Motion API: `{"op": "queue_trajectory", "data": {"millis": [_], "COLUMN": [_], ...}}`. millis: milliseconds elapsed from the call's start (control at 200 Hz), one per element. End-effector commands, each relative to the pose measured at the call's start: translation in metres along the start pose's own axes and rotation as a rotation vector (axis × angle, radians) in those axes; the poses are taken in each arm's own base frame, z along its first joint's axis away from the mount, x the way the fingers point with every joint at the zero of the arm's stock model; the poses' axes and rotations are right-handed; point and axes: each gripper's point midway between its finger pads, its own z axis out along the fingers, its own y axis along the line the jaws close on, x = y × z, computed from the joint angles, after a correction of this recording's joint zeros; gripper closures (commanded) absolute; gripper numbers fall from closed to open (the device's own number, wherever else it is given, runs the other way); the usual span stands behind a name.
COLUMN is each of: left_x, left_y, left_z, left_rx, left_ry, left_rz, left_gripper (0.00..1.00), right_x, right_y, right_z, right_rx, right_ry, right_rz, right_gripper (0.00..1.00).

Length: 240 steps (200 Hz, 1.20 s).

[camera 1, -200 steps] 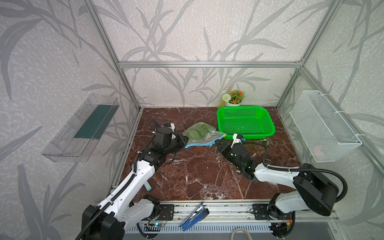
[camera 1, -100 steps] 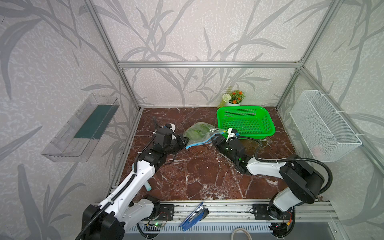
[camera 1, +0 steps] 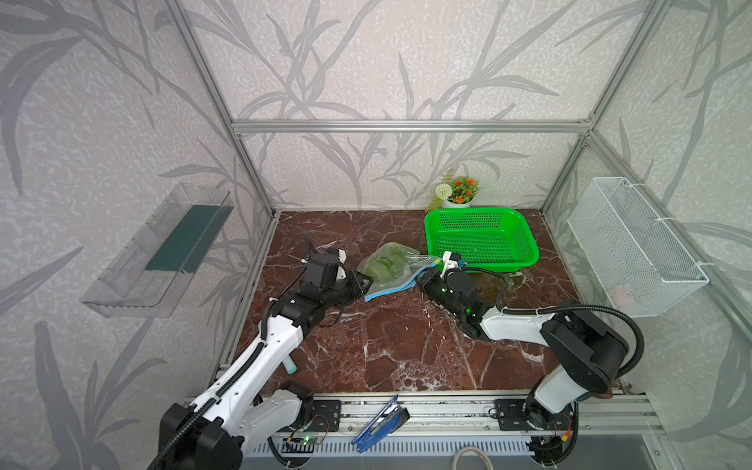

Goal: Open the zip-top bag and take out the chinese cabbages
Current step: Open the zipper of the food storage bag at the center of the board.

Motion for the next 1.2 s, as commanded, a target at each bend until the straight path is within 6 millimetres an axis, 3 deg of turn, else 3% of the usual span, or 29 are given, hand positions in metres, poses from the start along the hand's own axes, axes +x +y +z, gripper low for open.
{"op": "queue_trajectory", "data": {"millis": [0, 110, 210, 290, 560, 735, 990, 1195], "left_x": [-0.02, -0.039, -0.044, -0.035, 0.002, 0.026, 0.014, 0.026], "left_y": [-0.013, -0.027, -0.056, -0.082, -0.121, -0.117, -0.087, -0.082], "left_z": [-0.035, -0.055, -0.054, -0.043, -0.013, 0.015, 0.043, 0.052], "left_rx": [-0.056, -0.055, 0.053, 0.173, 0.291, 0.18, -0.037, -0.07], "left_ry": [-0.083, -0.167, -0.155, -0.061, 0.176, 0.273, 0.234, 0.246], "left_rz": [0.146, 0.217, 0.266, 0.338, 0.53, 0.648, 0.669, 0.714], "left_gripper": [0.47, 0.42, 0.41, 0.41, 0.45, 0.46, 0.54, 0.55], "right_x": [-0.006, -0.003, -0.002, -0.005, 0.001, 0.0, -0.001, -0.002], "right_y": [0.02, 0.022, 0.037, 0.049, 0.069, 0.071, 0.069, 0.07], "right_z": [-0.005, -0.008, -0.008, -0.005, 0.016, 0.017, 0.011, 0.009], "right_rx": [-0.022, 0.022, -0.014, -0.082, -0.183, -0.175, -0.165, -0.168], "right_ry": [0.007, 0.062, 0.111, 0.155, 0.282, 0.289, 0.278, 0.271], "right_rz": [-0.05, -0.106, -0.129, -0.097, -0.049, -0.047, -0.046, -0.041], "right_gripper": [1.0, 1.0, 1.0, 1.0, 1.0, 1.0, 1.0, 1.0]}}
